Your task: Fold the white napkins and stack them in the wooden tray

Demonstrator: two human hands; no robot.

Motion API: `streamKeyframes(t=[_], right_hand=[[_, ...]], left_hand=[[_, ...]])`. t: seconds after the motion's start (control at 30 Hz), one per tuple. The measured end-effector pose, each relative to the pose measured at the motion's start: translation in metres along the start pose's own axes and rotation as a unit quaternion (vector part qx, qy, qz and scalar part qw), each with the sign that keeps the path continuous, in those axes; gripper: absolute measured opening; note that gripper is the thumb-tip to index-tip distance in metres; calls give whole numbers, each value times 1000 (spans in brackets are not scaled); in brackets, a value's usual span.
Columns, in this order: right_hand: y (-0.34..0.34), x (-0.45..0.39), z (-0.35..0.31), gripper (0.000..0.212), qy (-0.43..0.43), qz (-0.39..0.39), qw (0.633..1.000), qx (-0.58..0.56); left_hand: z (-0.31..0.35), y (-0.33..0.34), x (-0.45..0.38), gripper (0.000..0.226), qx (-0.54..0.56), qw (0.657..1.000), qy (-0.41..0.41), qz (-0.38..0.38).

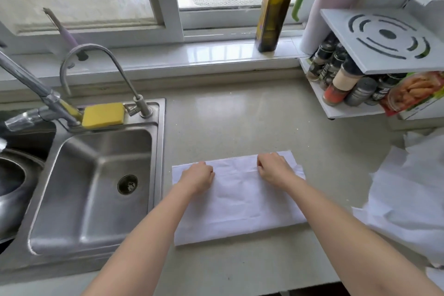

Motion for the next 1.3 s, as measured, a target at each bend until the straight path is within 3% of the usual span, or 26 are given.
streamKeyframes(t=[0.13,0.23,0.33,0.5,0.63,0.9,1.1,1.3], right_hand=[[-7,-8,0,13,-6,0,1000,5],[-8,-9,4,27,-38,-46,998,-1],[-11,-10,8,23,-69,-85,993,33],[-14,-15,10,26,-79,-114,990,22],[-19,-19,12,14,-73,-106,991,-22],[-17,-39,8,2,-45,-89,995,11],[-11,-43,4,8,-13,-56,997,48],[-11,-42,3,14,-5,-42,998,48]], left_hand=[[-4,-9,-8,33,-3,1000,19,-14],[-4,-10,-5,23,-4,998,38,-44],[-7,-14,1,12,29,996,64,-52],[-4,-18,3,16,63,996,29,-47],[-2,-24,-5,25,65,996,-35,-49],[-11,-18,-28,25,30,994,-100,-17],[-10,-16,-33,28,7,993,-115,20],[-12,-17,-38,26,12,992,-122,12]])
Point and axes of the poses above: each hand's wrist, its own x-axis away from the middle knuckle, its own y-axis out of the palm, z = x × y, the point moved 4 cm from there along -x, towards the middle knuckle, and after that the axes turned 14 degrees about -z, right-handed, at the moved point
